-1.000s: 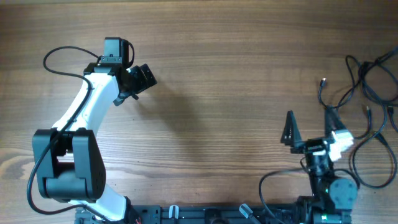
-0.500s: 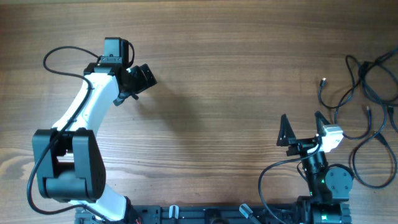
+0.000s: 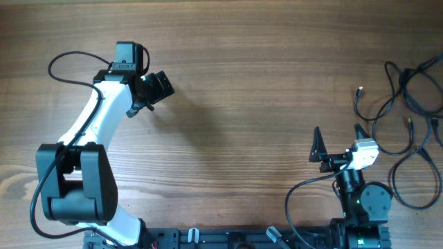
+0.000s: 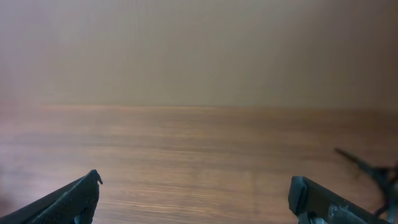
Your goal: Untangle cables
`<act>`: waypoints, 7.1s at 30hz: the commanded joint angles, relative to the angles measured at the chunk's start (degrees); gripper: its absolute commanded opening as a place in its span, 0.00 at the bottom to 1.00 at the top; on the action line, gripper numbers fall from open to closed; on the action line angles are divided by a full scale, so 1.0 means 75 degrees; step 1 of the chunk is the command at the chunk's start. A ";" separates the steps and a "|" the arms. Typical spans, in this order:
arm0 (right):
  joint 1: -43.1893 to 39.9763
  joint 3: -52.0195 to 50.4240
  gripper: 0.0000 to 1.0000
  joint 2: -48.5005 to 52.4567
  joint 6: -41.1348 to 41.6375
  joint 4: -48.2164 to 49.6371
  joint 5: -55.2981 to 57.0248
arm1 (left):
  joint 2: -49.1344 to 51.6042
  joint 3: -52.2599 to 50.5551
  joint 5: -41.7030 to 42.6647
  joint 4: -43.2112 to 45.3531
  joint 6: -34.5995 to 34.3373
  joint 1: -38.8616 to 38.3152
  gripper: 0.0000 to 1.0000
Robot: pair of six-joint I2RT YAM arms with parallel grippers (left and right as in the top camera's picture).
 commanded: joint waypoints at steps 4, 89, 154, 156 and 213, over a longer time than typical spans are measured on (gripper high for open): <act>0.0093 -0.0006 1.00 -0.0070 -0.0953 0.0006 0.0373 | 0.0093 -0.0044 0.0035 0.0000 0.0146 0.0009 1.00; 0.0093 -0.0006 1.00 -0.0061 -0.0959 0.0012 0.0259 | -0.2401 -0.0044 -0.0370 -0.0536 0.0172 0.0015 1.00; 0.0093 -0.0006 1.00 -0.0061 -0.0959 0.0012 0.0259 | -0.7128 -0.9235 0.0119 0.6543 0.2328 -0.0615 1.00; 0.0093 -0.0006 1.00 -0.0061 -0.0962 0.0012 0.0259 | -0.7533 -0.9232 0.0087 0.6202 0.2349 -0.0615 1.00; 0.0093 -0.0006 1.00 -0.0061 -0.0956 0.0009 0.0259 | -1.3508 -0.9229 0.0152 0.4639 0.4884 -0.0326 1.00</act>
